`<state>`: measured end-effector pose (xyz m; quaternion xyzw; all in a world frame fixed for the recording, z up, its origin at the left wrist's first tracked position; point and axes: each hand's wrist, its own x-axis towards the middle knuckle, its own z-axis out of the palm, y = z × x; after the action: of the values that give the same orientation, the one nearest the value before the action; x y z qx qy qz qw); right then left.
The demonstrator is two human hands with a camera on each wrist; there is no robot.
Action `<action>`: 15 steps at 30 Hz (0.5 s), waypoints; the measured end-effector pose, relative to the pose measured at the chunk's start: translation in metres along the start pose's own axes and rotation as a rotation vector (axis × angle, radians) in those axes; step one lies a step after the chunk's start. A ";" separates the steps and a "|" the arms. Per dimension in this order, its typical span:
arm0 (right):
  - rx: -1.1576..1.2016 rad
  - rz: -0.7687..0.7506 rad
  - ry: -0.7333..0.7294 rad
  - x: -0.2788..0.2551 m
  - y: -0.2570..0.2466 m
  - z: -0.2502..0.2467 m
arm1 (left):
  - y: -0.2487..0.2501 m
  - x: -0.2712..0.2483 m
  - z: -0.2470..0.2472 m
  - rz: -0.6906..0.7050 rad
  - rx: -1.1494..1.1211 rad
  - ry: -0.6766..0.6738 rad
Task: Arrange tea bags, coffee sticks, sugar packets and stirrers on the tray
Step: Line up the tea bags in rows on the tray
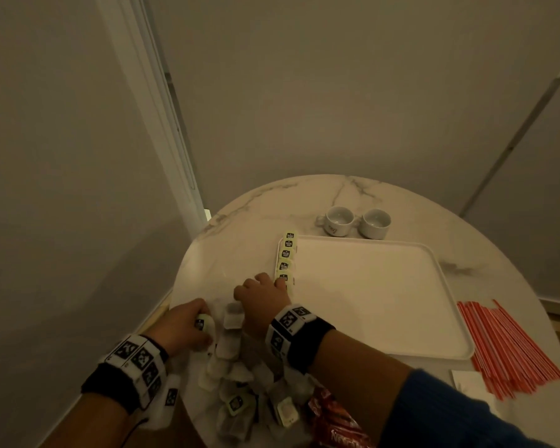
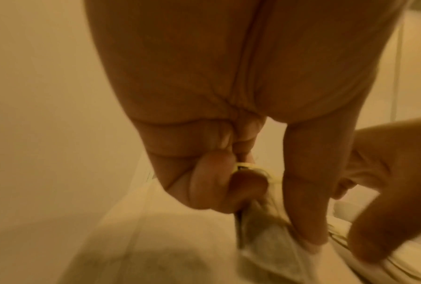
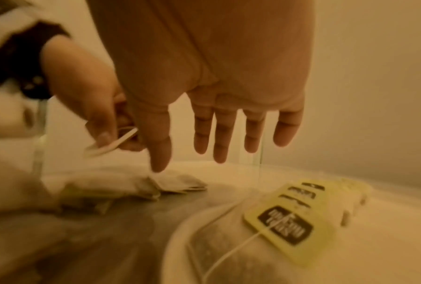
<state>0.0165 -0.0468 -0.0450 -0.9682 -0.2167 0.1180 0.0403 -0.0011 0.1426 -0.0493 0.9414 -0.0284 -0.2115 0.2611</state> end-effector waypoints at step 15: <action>0.138 0.010 0.088 0.007 -0.001 -0.007 | 0.009 0.000 -0.007 -0.006 -0.604 0.197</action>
<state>0.0246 -0.0431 -0.0395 -0.9685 -0.2010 0.0902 0.1160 0.0020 0.1384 -0.0389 0.8372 0.0637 -0.1190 0.5299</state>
